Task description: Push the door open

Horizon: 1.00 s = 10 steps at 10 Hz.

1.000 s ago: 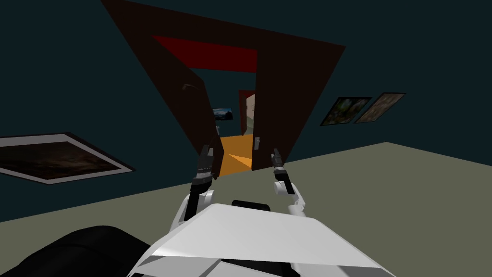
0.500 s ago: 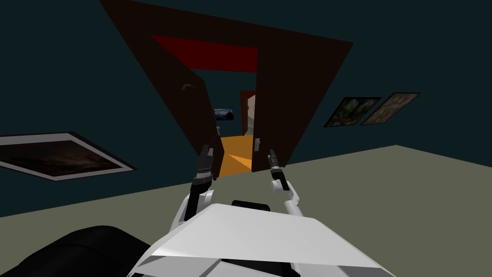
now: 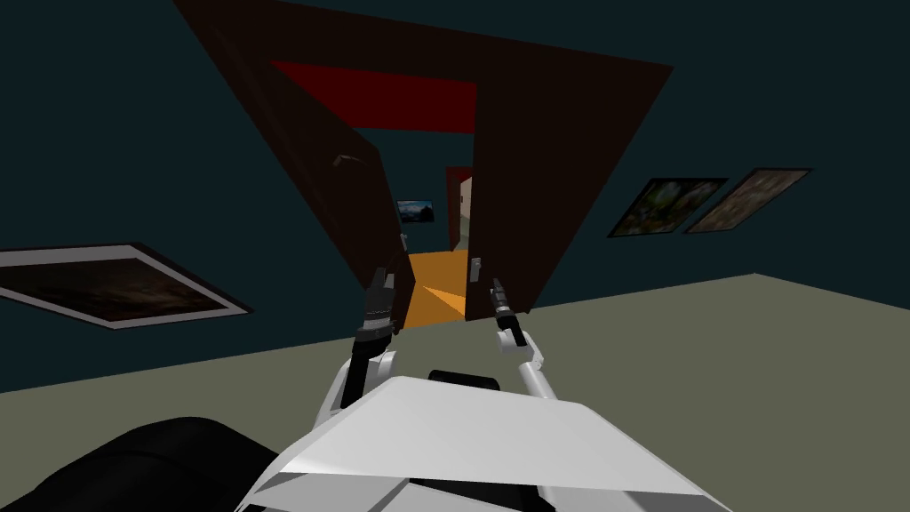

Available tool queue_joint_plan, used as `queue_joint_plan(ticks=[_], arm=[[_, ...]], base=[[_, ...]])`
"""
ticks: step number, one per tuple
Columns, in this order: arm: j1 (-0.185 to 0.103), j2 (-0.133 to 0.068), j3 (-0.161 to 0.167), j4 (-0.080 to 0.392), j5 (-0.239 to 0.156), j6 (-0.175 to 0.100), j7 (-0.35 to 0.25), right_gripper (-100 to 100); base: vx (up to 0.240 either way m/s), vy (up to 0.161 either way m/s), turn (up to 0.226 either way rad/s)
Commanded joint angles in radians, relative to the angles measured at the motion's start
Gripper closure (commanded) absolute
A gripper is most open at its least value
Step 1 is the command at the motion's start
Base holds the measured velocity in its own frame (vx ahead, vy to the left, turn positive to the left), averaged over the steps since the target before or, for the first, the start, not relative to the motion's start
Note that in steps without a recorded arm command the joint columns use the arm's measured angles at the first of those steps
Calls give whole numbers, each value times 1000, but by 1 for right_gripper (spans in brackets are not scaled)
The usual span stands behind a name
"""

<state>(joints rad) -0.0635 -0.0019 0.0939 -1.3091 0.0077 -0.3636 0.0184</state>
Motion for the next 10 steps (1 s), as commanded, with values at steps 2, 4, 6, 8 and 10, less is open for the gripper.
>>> queue_joint_plan(ticks=[2, 4, 6, 8, 10], arm=[[-35, 7, 6, 67, 3, 11, -8, -100], [-62, 15, 10, 117, 5, 18, -12, -100], [-84, 22, 13, 157, 7, 24, -15, -100], [-104, 29, 15, 194, 9, 29, -18, -100], [-130, 40, 19, 242, 11, 36, -22, -100]], base=[[98, -50, 49], [91, -45, 41], [82, -52, 40], [79, -51, 36], [106, -47, 43]])
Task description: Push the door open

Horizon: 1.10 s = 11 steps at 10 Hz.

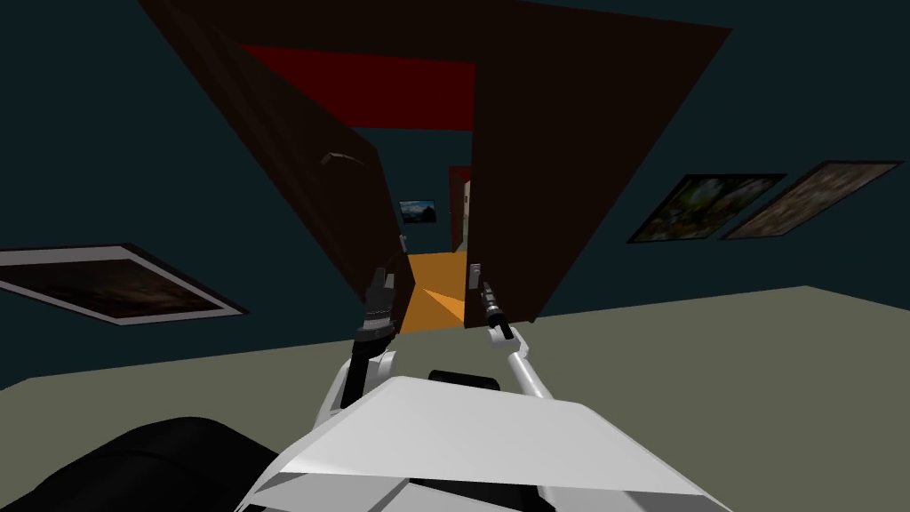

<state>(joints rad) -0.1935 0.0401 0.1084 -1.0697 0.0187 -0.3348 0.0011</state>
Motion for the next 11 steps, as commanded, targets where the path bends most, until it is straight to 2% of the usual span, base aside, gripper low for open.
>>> queue_joint_plan(ticks=[1, 2, 5, 6, 8, 10, 11], arm=[[0, 0, 0, 0, 0, 0, 0, -100], [-3, -34, -3, 8, -1, -3, 0, -100], [-6, -61, -10, 18, -2, -9, 1, -100], [-8, -61, -12, 21, -3, -12, 1, -100], [-10, -49, -17, 28, -4, -16, 1, -100], [-12, -19, -21, 35, -5, -20, 1, -100], [-16, -26, -22, 46, -4, -27, 3, -100]], base=[[47, -19, 11], [130, 15, 22], [194, 32, 21], [171, 46, 21], [191, 53, 20], [206, 7, 19], [96, -3, 8]])
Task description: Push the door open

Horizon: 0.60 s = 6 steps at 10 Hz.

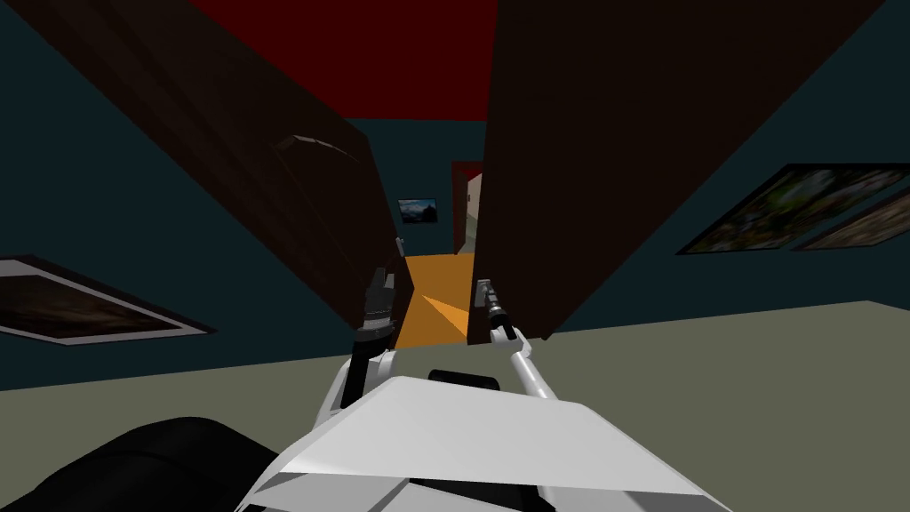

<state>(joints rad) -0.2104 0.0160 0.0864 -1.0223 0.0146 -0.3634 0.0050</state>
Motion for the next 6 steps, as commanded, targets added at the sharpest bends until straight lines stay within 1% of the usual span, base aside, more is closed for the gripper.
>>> queue_joint_plan(ticks=[1, 6], arm=[[1, -2, 0, -1, 0, 2, -1, 100], [1, -2, 0, -1, 0, 2, -1, 100]], base=[[-12, 1, -7], [-8, 0, 3]])
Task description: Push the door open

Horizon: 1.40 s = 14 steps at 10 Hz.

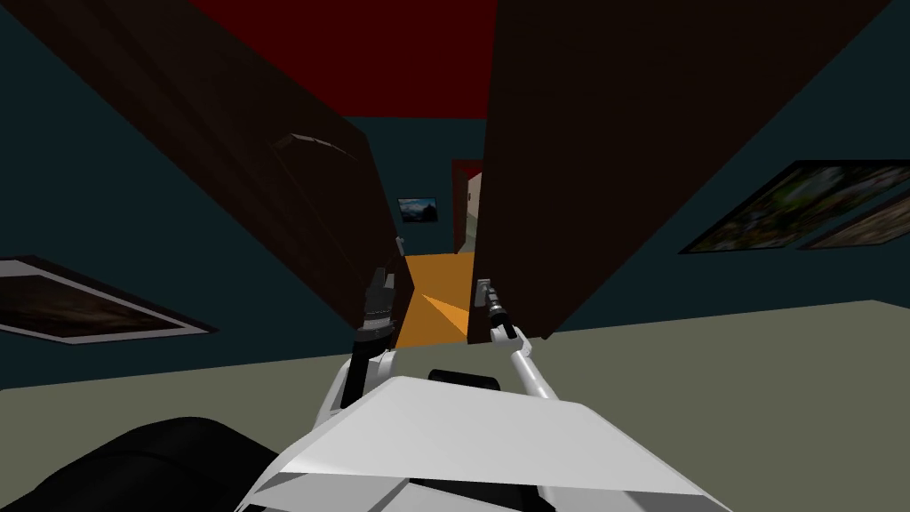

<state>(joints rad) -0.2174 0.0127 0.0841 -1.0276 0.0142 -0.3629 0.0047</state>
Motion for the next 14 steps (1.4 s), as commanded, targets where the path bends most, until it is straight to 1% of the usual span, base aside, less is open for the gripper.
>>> queue_joint_plan(ticks=[1, 3, 5, 6, 7, 9, 10, 14], arm=[[-1, -11, -10, 1, -2, 1, 2, 100], [-2, -24, -25, 2, -5, 2, 6, 100], [-3, -27, -29, 3, -6, 2, 6, 100], [-4, -38, -44, 4, -9, 3, 10, 100], [-4, -42, -50, 4, -10, 3, 11, 100], [-7, -55, -74, 6, -15, 5, 17, 100], [-5, -53, -62, 8, -15, 9, 14, -100], [-3, -51, -56, 2, -18, 17, 8, -100]], base=[[105, 39, -15], [146, 88, -51], [125, 58, -11], [137, 62, -45], [173, 78, -72], [175, 74, -99], [-32, 43, -44], [-177, 5, -4]])
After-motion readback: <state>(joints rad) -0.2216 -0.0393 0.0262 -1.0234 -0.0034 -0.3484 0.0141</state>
